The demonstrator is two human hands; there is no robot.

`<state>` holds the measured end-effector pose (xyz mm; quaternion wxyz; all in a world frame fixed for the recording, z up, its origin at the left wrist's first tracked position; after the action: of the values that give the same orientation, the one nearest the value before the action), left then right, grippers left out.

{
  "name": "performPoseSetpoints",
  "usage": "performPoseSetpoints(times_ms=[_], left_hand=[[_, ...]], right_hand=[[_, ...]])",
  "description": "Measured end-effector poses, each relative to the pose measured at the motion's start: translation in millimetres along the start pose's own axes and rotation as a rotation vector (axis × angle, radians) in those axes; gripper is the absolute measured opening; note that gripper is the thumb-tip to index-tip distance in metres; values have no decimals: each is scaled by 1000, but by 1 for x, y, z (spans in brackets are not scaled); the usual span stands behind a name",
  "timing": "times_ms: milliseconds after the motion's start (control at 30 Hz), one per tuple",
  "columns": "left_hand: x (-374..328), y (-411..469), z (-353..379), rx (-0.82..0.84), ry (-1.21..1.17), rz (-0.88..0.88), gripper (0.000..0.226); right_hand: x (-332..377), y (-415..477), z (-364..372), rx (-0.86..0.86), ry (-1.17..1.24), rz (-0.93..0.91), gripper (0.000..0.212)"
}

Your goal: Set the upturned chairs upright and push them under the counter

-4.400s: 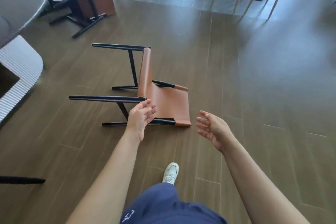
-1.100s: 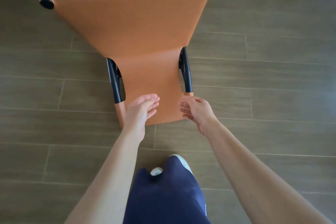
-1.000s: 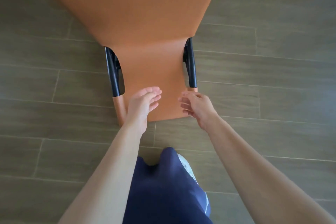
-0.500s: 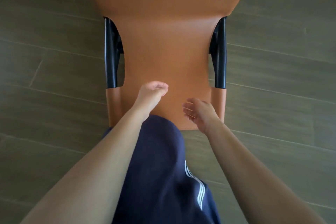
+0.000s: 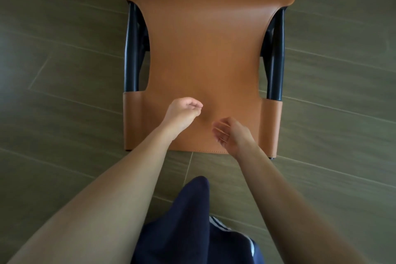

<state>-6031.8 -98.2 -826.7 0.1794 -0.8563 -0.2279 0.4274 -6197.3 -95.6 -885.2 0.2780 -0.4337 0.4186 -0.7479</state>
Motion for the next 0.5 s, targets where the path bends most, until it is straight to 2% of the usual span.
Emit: performPoseSetpoints(times_ms=[233,400,500], left_hand=[[27,-16,18,148,223,-15,16],[26,-15,17,151,277,4,18],[28,-13,16,123,326,13,19]], right_hand=[[-34,-1,-21,-42,101,65,15],[-65,-5,-43,-148,164,170,24],[-74,-9,-47,-194,320,210,46]])
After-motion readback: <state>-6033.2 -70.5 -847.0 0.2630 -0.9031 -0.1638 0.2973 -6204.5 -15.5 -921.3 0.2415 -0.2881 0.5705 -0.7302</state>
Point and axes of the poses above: each hand's wrist, its own y-axis towards the middle knuckle, its own z-axis out of the palm, x = y × z, the point moved 5 cm from there along y, towards the middle knuckle, and after that the axes turned 15 degrees about y, right-handed, at the moved point
